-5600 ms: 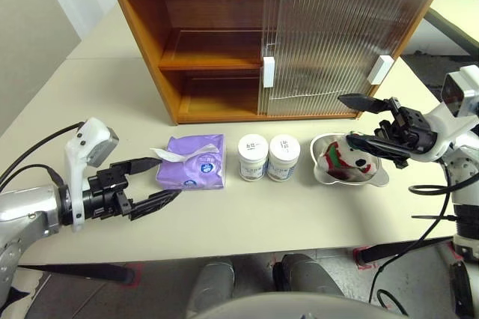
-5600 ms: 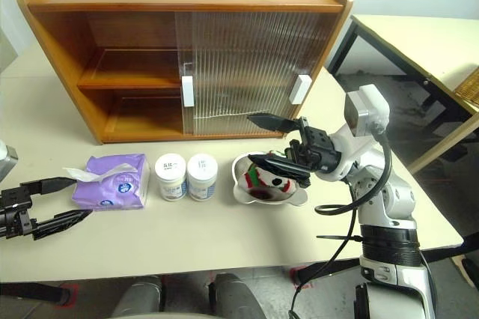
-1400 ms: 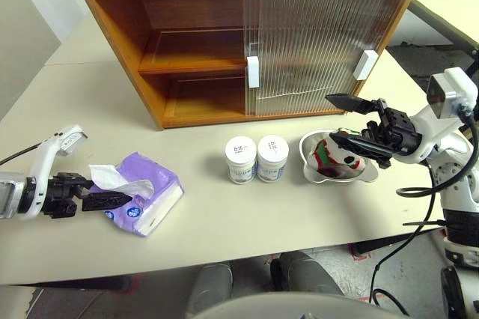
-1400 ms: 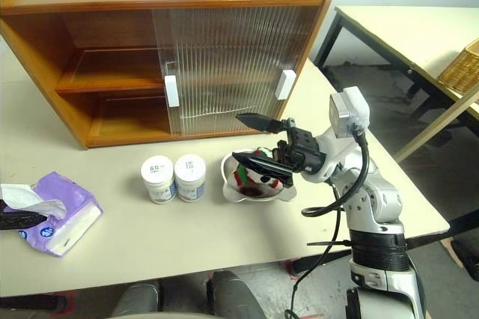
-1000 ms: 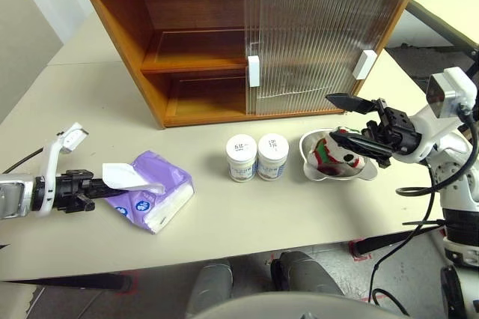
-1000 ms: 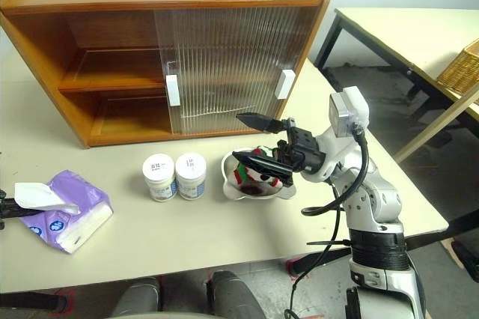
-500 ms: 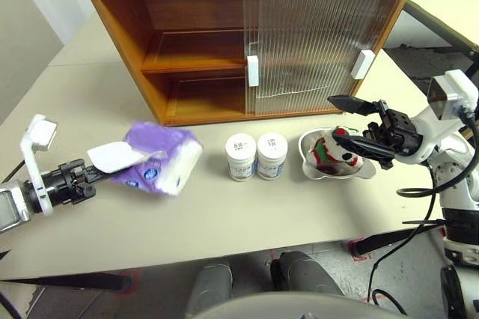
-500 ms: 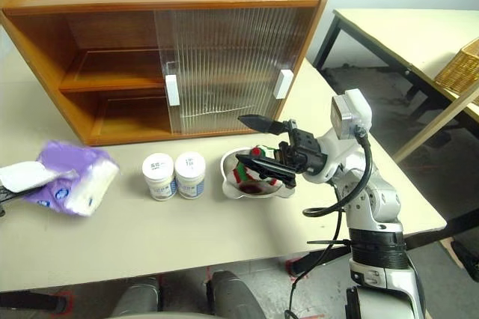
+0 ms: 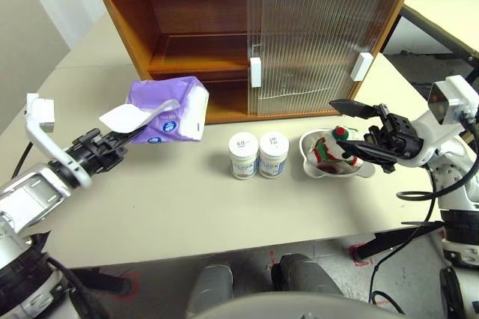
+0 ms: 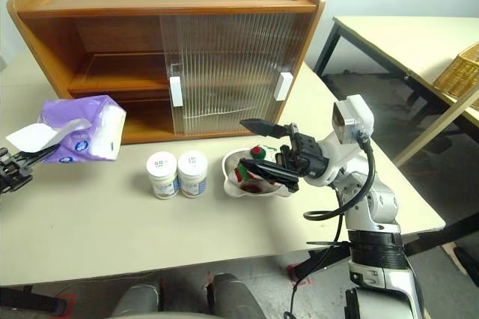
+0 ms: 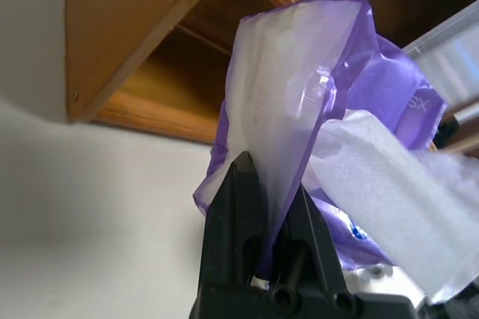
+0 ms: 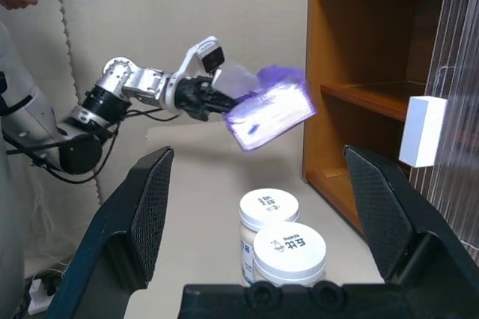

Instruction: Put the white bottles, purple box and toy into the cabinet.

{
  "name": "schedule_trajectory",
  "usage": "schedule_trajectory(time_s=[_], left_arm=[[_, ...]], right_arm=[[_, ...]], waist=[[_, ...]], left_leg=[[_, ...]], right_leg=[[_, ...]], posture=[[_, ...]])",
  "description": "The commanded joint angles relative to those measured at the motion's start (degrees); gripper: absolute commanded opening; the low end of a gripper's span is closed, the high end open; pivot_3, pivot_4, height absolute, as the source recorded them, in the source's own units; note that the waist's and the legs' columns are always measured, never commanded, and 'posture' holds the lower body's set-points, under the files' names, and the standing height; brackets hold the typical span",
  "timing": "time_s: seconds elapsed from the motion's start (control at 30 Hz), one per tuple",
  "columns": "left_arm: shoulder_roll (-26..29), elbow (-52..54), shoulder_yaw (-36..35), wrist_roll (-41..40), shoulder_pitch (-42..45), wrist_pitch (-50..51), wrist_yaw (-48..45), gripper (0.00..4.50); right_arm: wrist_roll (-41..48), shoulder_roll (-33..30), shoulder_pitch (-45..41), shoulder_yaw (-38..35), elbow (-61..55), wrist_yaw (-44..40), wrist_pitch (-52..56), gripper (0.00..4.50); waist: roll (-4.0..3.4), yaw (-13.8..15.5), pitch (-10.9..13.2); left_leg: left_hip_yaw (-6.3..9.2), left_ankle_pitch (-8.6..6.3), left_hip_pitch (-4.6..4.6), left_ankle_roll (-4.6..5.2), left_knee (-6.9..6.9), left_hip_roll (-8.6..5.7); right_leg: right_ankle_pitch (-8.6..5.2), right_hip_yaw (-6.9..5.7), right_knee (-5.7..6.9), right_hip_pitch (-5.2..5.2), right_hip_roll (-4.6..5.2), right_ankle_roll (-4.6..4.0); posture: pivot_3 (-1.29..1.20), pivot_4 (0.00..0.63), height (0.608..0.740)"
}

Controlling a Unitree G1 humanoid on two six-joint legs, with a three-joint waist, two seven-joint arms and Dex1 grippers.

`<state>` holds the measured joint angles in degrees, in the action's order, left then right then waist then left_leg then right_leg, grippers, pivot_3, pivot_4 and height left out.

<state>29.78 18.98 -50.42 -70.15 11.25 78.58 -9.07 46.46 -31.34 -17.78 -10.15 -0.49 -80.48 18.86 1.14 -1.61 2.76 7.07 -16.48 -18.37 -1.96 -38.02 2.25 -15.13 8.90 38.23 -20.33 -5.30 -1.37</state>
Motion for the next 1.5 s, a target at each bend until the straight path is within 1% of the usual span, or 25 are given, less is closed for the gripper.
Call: schedule_trajectory(time_s=[0.03,0.13,0.27,0.4,0.53,0.7,1.0,1.2,1.5], left_arm=[[-0.9,1.6,0.7,-4.9,2.6,-2.0,8.8,0.00],[-1.0,1.8,2.9,-8.0,5.3,-4.3,16.0,0.00],[-0.1,2.7,6.3,-14.0,6.4,-8.5,23.7,0.00],[-0.5,4.4,10.6,-21.3,7.0,-15.8,32.3,0.00],[-0.1,5.1,14.9,-23.3,7.5,-22.2,37.5,0.00],[0.3,4.1,19.2,-21.3,9.3,-27.8,40.1,0.00],[-3.4,0.5,26.7,-14.7,15.2,-34.7,41.4,0.00],[-7.5,-2.9,28.4,-9.2,17.7,-38.7,41.4,0.00],[-12.1,-8.9,29.2,-3.4,23.6,-41.0,41.8,0.00]], right_arm=[[-0.6,-0.3,-0.7,-0.2,1.3,-1.2,-1.1,4.50],[-0.5,0.1,-0.7,-0.4,1.7,-2.1,-2.0,4.50],[-0.3,1.0,-0.4,0.3,-0.5,-0.4,-1.5,4.50],[-0.3,1.7,0.3,0.7,-2.1,0.7,-1.1,4.50],[-0.4,1.9,0.4,0.8,-1.8,0.6,-1.3,4.50],[-0.5,2.2,0.1,0.8,-1.0,0.1,-1.7,4.50],[-0.3,4.7,0.3,0.3,-2.0,0.4,-4.4,4.50],[-0.6,5.4,1.1,0.5,-1.6,0.3,-5.8,4.50],[-1.0,5.5,1.5,0.7,-0.5,-0.6,-7.1,4.50]], waist=[[0.01,0.1,0.0],[0.03,0.2,0.0],[0.07,0.3,0.0],[0.25,0.3,0.2],[0.41,0.3,0.3],[0.56,0.3,0.4],[0.68,0.2,0.5],[0.69,0.1,0.5],[0.71,0.0,0.5]], left_leg=[[-0.01,0.00,0.01,0.00,0.01,0.00],[-0.04,0.01,0.01,-0.02,0.01,-0.04],[-0.11,0.01,0.09,-0.02,0.01,-0.11],[-0.21,0.01,0.12,-0.02,0.00,-0.21],[-0.21,0.00,0.19,0.00,-0.01,-0.28],[-0.20,0.00,0.24,0.01,0.00,-0.33],[-0.19,-0.06,0.15,0.11,-0.01,-0.48],[-0.19,-0.13,0.04,0.22,-0.02,-0.53],[-0.16,-0.20,-0.12,0.45,-0.19,-0.83]], right_leg=[[0.00,0.00,0.00,0.00,-0.01,0.00],[0.00,-0.01,0.00,0.02,-0.01,0.01],[0.03,-0.11,0.00,0.10,-0.04,0.09],[0.05,-0.06,-0.02,0.12,-0.02,0.24],[0.05,-0.03,-0.04,0.19,0.01,0.27],[-0.01,-0.04,-0.04,0.23,0.03,0.35],[-0.03,-0.01,-0.11,0.22,0.11,0.48],[-0.11,0.05,-0.20,0.22,0.13,0.71],[-0.09,0.11,-0.34,0.26,0.35,0.93]], posture=[[-0.03,0.039,0.740],[-0.03,0.039,0.740],[-0.03,0.040,0.740],[-0.03,0.043,0.740],[-0.03,0.043,0.740],[-0.03,0.044,0.740],[-0.04,0.043,0.740],[-0.05,0.040,0.740],[-0.06,0.039,0.740]])
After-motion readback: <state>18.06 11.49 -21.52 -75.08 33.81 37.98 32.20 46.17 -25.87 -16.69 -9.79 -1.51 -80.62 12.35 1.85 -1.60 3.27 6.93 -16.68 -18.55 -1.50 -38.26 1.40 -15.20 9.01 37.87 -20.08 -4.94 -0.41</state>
